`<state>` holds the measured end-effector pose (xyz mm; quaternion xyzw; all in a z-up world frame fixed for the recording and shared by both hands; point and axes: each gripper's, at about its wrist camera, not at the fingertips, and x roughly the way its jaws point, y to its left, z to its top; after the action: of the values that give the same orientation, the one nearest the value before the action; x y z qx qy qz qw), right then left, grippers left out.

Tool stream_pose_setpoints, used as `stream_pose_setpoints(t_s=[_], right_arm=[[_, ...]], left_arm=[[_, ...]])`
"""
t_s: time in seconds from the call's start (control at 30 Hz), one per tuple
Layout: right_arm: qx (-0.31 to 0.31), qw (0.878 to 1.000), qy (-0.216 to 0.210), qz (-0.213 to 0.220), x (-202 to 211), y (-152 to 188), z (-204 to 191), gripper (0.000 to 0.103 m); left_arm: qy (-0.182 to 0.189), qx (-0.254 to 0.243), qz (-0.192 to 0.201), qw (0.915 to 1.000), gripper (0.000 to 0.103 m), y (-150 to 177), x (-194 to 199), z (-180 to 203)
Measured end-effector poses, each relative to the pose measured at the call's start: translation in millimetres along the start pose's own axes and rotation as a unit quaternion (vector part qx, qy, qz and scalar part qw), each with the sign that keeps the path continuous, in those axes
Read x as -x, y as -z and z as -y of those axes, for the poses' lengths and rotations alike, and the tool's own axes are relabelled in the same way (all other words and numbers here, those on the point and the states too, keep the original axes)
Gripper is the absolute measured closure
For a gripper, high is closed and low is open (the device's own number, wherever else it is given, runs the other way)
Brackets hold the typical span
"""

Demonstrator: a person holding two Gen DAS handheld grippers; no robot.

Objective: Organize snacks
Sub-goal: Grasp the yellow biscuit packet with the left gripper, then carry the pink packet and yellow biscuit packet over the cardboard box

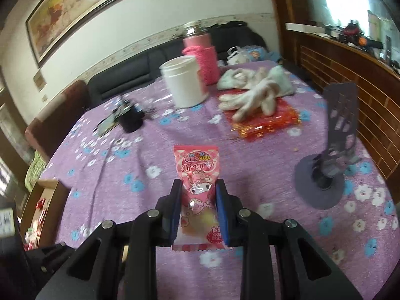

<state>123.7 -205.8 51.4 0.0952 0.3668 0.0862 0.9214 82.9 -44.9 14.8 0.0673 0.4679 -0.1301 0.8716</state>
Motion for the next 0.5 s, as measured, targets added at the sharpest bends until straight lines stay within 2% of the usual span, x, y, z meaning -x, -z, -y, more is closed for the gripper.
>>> stream_pose_setpoints(t_s=[0.13, 0.27, 0.33, 0.5], right_arm=[[0.048, 0.997, -0.045, -0.038, -12, 13, -35, 0.078], [0.094, 0.988, -0.079, -0.089, -28, 33, -68, 0.078], [0.113, 0.985, -0.083, -0.101, -32, 40, -78, 0.078], [0.156, 0.979, -0.065, -0.113, -39, 52, -91, 0.078]], left_arm=[[-0.043, 0.062, 0.019, 0.9969, 0.067, 16, 16, -46], [-0.053, 0.105, 0.027, 0.9927, 0.067, 21, 15, -73], [-0.047, 0.110, 0.022, 0.9925, 0.067, 22, 10, -76], [-0.065, 0.090, 0.027, 0.9934, 0.066, 22, 6, -68]])
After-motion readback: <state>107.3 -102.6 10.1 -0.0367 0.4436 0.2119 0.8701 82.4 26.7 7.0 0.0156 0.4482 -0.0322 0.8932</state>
